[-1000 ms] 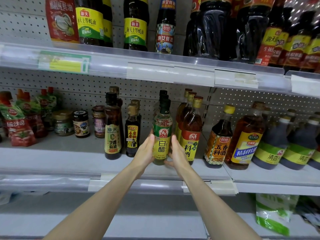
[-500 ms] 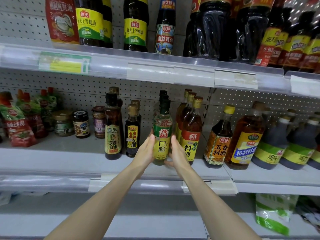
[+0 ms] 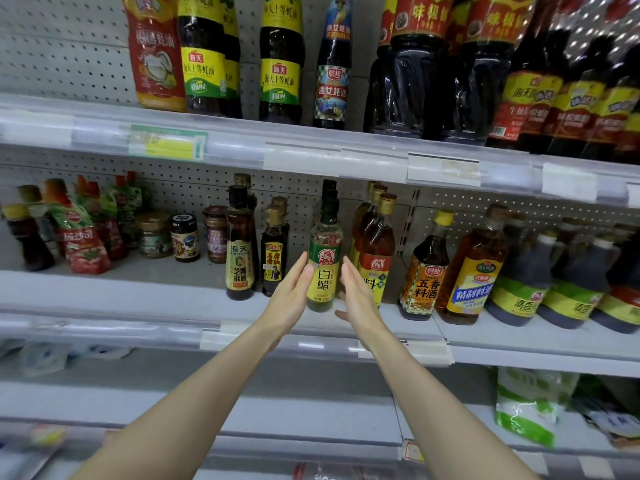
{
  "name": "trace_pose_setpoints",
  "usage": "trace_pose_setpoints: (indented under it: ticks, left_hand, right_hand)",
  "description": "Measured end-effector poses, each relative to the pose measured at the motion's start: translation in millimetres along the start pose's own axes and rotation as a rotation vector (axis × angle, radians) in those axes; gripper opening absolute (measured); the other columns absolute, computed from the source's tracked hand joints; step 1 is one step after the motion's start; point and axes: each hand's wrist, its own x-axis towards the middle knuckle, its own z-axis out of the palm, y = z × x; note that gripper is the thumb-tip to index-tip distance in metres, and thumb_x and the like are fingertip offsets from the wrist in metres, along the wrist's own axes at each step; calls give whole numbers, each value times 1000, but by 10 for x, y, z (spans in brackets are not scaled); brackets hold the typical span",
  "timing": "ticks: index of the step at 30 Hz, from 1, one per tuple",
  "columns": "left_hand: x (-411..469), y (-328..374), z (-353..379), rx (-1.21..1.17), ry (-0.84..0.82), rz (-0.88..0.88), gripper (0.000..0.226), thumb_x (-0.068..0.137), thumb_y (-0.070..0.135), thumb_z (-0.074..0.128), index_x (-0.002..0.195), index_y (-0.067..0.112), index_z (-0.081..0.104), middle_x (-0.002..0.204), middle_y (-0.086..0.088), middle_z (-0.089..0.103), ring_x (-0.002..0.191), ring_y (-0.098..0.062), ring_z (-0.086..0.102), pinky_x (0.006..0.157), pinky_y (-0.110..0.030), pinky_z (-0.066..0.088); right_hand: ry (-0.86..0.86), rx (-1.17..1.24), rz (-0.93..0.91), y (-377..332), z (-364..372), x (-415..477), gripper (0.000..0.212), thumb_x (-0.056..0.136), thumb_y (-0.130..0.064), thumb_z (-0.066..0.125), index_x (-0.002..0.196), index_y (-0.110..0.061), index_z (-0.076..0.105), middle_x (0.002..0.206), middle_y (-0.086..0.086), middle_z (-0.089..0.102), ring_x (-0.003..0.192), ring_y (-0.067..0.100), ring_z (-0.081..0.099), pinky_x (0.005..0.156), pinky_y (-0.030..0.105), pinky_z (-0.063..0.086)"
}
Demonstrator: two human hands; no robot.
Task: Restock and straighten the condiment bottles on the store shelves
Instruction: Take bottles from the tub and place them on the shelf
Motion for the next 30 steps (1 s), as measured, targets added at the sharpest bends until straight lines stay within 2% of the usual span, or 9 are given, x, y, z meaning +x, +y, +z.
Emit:
trace_pose_setpoints:
  ticks: [4,8,13,15,18,22,24,28,30]
  left_hand:
    - [-381,154,-45,51,65,-29,52,102,42,36,151,29,27,153,9,32,134,-6,33,115,-41,29]
    - [-809,219,-140,88,96,-55,50,100,44,39,148,32,32,139,11,42,121,-4,40,110,-37,37]
    - [-1268,66,-363,123,132,-106,48,100,43,41,147,34,34,125,19,41,111,4,41,84,-8,34]
    - [-1427,-89,-487,139,165,-140,48,100,42,42,147,32,34,124,20,41,112,5,39,92,-14,30]
    - [-1634,-350,-706,137,207,-193,48,99,42,44,146,31,36,124,19,44,114,0,43,103,-28,38]
    - [-1911,-796,-1075,129,249,-283,45,99,41,43,143,33,37,109,16,49,97,2,52,83,-19,42]
    - [-2007,-1009,-1246,110,274,-316,43,99,39,44,142,32,39,107,11,51,103,-8,55,82,-20,39]
    - [-2207,-1582,-1730,125,290,-420,44,99,40,45,142,30,42,129,5,53,118,-13,51,102,-36,41]
    - [-2340,-1905,-1970,102,293,-470,41,99,37,46,140,30,43,129,-1,55,122,-18,52,103,-36,39]
  right_hand:
    - [3,-16,-20,-114,-24,-331,50,100,-52,36,146,-35,36,150,-9,41,137,16,40,112,49,35]
    - [-31,-53,-26,-152,17,-698,50,99,-51,38,145,-31,39,148,-6,44,131,17,46,112,47,35]
    - [-80,-43,-2,-37,282,-1032,48,99,-45,44,142,-24,44,144,1,49,129,19,49,112,43,36]
    - [-105,-36,20,97,435,-1140,46,99,-43,45,141,-23,46,143,1,50,129,19,49,112,43,37]
    - [-143,4,69,286,664,-1304,46,99,-40,47,139,-19,48,140,1,52,126,19,52,108,37,40]
    - [-180,-28,143,676,1114,-1438,31,99,-40,48,126,-28,53,127,-3,59,108,17,60,100,38,45]
    - [-192,-35,177,866,1331,-1494,30,99,-39,48,127,-29,52,123,-4,60,98,11,62,95,35,47]
    - [-189,-52,249,1356,1917,-1631,30,99,-29,50,125,-16,56,123,3,61,111,20,61,96,32,48]
    - [-196,-84,311,1624,2210,-1706,31,99,-30,50,126,-15,57,122,3,62,108,19,62,93,31,47]
